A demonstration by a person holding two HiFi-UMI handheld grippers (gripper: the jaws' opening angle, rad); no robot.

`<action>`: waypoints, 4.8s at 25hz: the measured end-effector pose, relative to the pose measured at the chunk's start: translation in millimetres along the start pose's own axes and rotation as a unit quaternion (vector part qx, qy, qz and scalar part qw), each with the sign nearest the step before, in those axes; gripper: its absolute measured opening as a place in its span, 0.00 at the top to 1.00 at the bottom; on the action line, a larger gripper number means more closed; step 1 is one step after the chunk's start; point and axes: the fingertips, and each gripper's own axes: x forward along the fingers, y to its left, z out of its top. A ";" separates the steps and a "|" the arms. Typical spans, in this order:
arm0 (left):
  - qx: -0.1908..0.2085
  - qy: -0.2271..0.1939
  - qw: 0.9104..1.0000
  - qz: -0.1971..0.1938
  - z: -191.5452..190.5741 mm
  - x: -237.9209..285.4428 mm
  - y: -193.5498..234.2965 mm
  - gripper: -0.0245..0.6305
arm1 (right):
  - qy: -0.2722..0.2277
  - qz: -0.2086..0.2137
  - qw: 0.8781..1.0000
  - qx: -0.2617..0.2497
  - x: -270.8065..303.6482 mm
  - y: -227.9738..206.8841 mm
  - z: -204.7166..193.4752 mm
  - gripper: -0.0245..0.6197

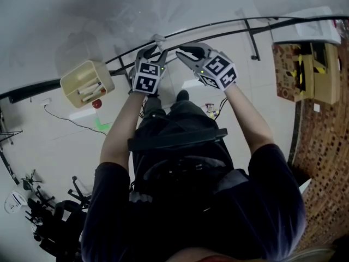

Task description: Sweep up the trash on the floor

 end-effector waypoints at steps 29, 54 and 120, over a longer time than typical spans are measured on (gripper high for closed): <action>0.014 -0.152 0.988 -0.008 85.7 -127.3 -94.7 0.74 | -0.064 -0.022 0.998 -0.004 -87.8 42.9 13.8 0.83; 0.134 -0.246 0.951 -0.128 120.4 -315.9 -135.7 0.96 | -0.227 -0.191 0.951 -0.091 -165.3 208.4 147.7 0.95; 0.047 -0.281 0.942 -0.179 45.2 -451.6 -285.5 0.96 | -0.229 -0.237 0.942 -0.060 -298.5 406.2 67.1 0.95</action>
